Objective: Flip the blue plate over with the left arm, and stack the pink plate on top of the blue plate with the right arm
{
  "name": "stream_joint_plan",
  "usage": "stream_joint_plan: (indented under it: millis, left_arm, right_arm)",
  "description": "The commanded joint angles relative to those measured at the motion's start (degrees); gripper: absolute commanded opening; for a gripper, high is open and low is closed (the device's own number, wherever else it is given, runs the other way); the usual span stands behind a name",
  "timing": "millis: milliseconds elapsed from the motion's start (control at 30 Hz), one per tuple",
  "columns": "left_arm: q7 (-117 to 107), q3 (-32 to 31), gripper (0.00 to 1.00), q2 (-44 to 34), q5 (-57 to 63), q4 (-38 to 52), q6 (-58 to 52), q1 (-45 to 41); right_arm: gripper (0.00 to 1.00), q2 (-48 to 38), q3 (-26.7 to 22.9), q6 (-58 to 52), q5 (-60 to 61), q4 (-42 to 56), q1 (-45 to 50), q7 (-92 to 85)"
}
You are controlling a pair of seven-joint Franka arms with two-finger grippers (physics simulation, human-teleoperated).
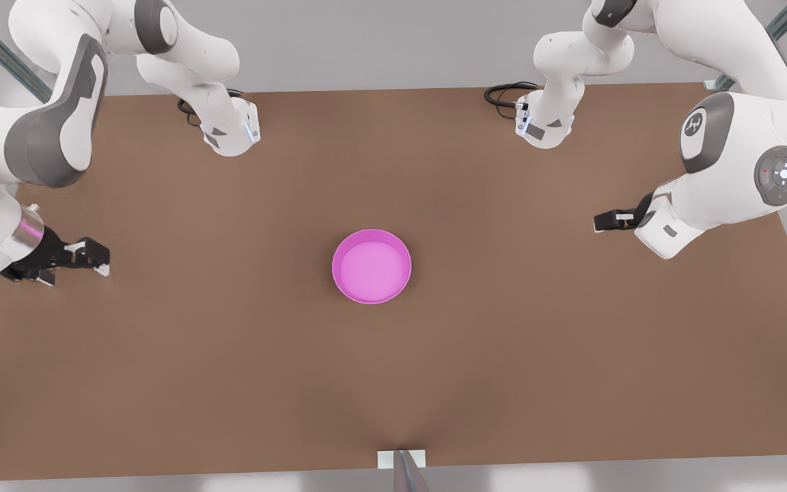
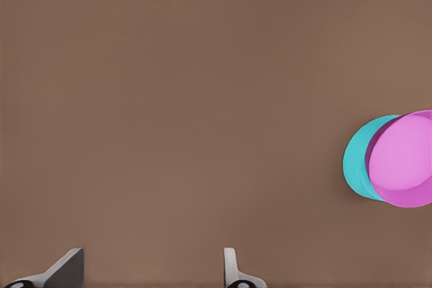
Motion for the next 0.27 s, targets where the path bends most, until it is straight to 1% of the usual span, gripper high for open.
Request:
stream_joint_plan:
  millis: [0, 33, 67, 233]
  left_arm:
    - [0.0, 0.0, 1.00, 0.3, 0.2, 0.0, 0.1, 0.2]
    - [0.0, -0.1, 1.00, 0.2, 0.7, 0.0, 0.0, 0.2]
    - [0.1, 0.0, 1.00, 0.2, 0.5, 0.0, 0.0, 0.2]
    - [0.0, 0.8, 1.00, 0.4, -0.4, 0.0, 0.1, 0.5]
  right_arm:
    - [1.00, -3.9, 1.3, -11.1, -5.4, -2.9, -0.7, 2.9]
    - [1.00, -4.6, 1.3, -11.2, -6.1, -3.4, -0.7, 2.9]
    - [1.00, -6.0, 1.4, -10.9, -6.1, -6.1, -0.8, 2.8]
    - [1.00, -6.1, 2.0, -11.0, -6.6, -6.1, -0.9, 2.9]
